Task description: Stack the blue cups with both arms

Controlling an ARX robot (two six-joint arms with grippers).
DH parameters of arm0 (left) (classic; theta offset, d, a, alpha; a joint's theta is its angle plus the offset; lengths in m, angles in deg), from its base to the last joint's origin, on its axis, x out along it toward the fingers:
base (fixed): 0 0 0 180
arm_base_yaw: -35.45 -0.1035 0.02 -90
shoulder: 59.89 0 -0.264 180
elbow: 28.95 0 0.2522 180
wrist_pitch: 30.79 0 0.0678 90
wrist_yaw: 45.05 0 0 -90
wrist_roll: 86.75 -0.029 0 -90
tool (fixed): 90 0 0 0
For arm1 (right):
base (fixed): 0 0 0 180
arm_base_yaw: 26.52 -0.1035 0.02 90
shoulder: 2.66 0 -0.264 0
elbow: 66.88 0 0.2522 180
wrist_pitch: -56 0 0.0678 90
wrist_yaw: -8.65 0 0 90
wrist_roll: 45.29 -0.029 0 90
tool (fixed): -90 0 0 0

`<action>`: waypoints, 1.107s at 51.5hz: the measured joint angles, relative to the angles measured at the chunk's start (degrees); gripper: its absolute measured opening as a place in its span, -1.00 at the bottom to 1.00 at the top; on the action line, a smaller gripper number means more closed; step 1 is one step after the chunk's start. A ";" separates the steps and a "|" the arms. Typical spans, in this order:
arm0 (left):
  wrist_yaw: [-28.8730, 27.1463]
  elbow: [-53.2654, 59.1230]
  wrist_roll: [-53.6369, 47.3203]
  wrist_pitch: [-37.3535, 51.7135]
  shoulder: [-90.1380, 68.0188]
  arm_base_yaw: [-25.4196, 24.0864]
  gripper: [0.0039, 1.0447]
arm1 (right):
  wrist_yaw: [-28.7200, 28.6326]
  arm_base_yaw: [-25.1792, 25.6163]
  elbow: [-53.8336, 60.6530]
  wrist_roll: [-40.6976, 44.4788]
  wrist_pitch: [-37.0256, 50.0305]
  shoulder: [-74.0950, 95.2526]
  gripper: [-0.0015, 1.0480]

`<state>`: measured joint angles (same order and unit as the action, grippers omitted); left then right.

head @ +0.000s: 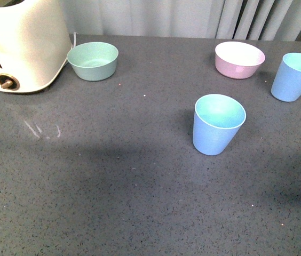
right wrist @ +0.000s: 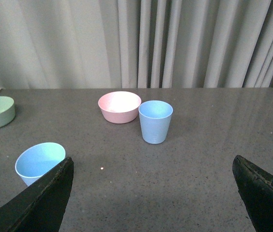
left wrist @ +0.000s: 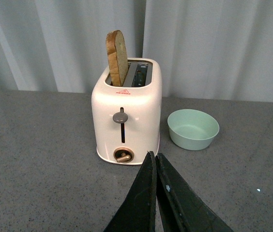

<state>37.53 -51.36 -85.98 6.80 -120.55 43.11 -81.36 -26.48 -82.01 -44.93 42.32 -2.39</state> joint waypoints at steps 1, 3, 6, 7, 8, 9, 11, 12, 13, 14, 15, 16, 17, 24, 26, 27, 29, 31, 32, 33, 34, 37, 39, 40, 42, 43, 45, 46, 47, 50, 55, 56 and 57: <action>0.22 0.39 -0.02 -0.39 0.87 -0.24 -0.97 | 0.00 0.00 0.00 0.00 0.00 0.00 0.83; 0.63 1.09 -0.07 -1.18 2.38 -0.63 -0.97 | 0.02 0.00 0.00 0.00 0.00 0.00 0.83; 1.33 1.84 -0.09 -2.29 4.26 -1.14 -0.97 | 0.02 0.00 0.00 0.00 0.00 0.00 0.83; 1.46 1.97 -0.11 -2.51 4.63 -1.25 -0.97 | 0.02 0.00 0.00 0.00 0.00 0.00 0.83; 1.51 2.25 -0.11 -2.97 5.42 -1.46 -0.97 | 0.02 0.00 0.00 0.00 0.00 0.00 0.83; 1.68 2.71 -0.13 -2.95 5.77 -1.64 -0.97 | 0.02 0.00 0.00 0.00 0.00 0.00 0.83; 1.95 3.65 -0.13 -1.36 5.81 -1.97 -0.97 | 0.02 0.00 0.00 0.00 0.00 0.00 0.83; 2.03 4.26 -0.13 -0.66 6.08 -2.16 -0.97 | 0.02 0.00 0.00 0.00 0.00 0.00 0.83; 2.10 4.48 -0.13 -0.63 6.16 -2.27 -0.97 | 0.02 0.00 0.00 0.00 0.00 0.00 0.83; 2.32 4.98 -0.13 -0.81 6.54 -2.51 -0.97 | 0.00 0.00 0.00 0.00 0.00 0.00 0.83; 3.80 5.68 -0.13 -1.55 7.32 -3.58 -0.97 | -0.02 0.00 0.00 0.00 0.00 0.00 0.83; 5.57 6.03 -0.13 -2.25 8.07 -4.48 -0.97 | 0.00 0.00 0.00 0.00 0.00 0.00 0.83; 6.67 6.47 -0.15 -3.37 9.31 -5.73 -0.97 | 0.00 0.00 0.00 0.00 0.00 0.02 0.83; 7.30 7.23 -0.15 -9.68 17.29 -7.37 -0.97 | 0.04 0.00 0.00 0.00 0.00 0.00 0.83; 7.43 7.58 -0.15 -11.63 19.45 -7.39 -0.97 | 0.04 0.00 0.00 0.00 0.00 0.00 0.83; 7.43 7.74 -0.15 -12.37 20.26 -7.41 -0.97 | 0.02 0.00 0.00 0.00 0.00 0.00 0.83; 7.41 7.74 -0.15 -13.57 21.44 -7.41 -0.97 | 0.04 0.00 0.00 0.00 0.00 0.00 0.83; 7.43 7.74 -0.15 -14.67 22.69 -7.41 -0.97 | 0.04 0.00 0.00 0.00 0.00 0.00 0.83; 7.41 7.74 -0.15 -15.37 23.52 -7.41 -0.97 | 0.02 0.00 0.00 0.00 0.00 0.00 0.83; 7.41 7.76 -0.15 -16.09 24.35 -7.41 -0.97 | 0.04 0.00 0.00 0.00 0.00 0.00 0.83; 7.41 7.76 -0.15 -16.44 24.79 -7.41 -0.97 | 0.04 0.00 0.00 0.00 0.00 0.00 0.83; 7.43 7.76 -0.15 -18.18 26.77 -7.41 -0.97 | 0.04 0.00 0.00 0.00 0.00 0.00 0.83; 7.41 7.76 -0.15 -19.58 28.24 -7.41 -0.97 | 0.04 0.00 0.00 0.00 0.00 0.00 0.83; 7.43 7.76 -0.15 -19.91 28.59 -7.41 -0.97 | 0.02 0.00 0.00 0.00 0.00 0.00 0.83; 7.43 7.76 -0.15 -21.22 30.01 -7.41 -0.97 | 0.04 0.00 0.00 0.00 0.00 0.00 0.83; 7.43 7.76 -0.15 -21.88 30.71 -7.41 -0.97 | 0.02 0.00 0.00 0.00 0.00 0.00 0.83; 7.41 7.78 -0.15 -23.45 32.39 -7.41 -0.97 | 0.04 0.00 0.00 0.00 0.00 0.00 0.83; 7.41 7.78 -0.15 -24.39 33.42 -7.41 -0.97 | 0.02 0.00 0.00 0.00 0.00 0.00 0.83; 7.41 7.78 -0.15 -24.96 34.05 -7.41 -0.97 | 0.04 0.00 0.00 0.00 0.00 0.00 0.83; 7.41 7.78 -0.15 -27.28 36.41 -7.41 -0.97 | 0.04 0.00 0.00 0.00 0.00 0.00 0.83; 7.43 7.78 -0.15 -30.08 39.39 -7.41 -0.97 | 0.04 0.00 0.00 0.00 0.00 0.00 0.83; 7.43 7.78 -0.15 -30.32 39.63 -7.41 -0.97 | 0.04 0.00 0.00 0.00 0.00 0.00 0.83; 7.41 7.78 -0.15 -30.77 40.11 -7.41 -0.97 | 0.04 0.00 0.00 0.00 0.00 0.00 0.83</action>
<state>44.94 -43.58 -86.13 -23.97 -80.44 35.70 -81.32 -26.48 -82.01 -44.93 42.32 -2.39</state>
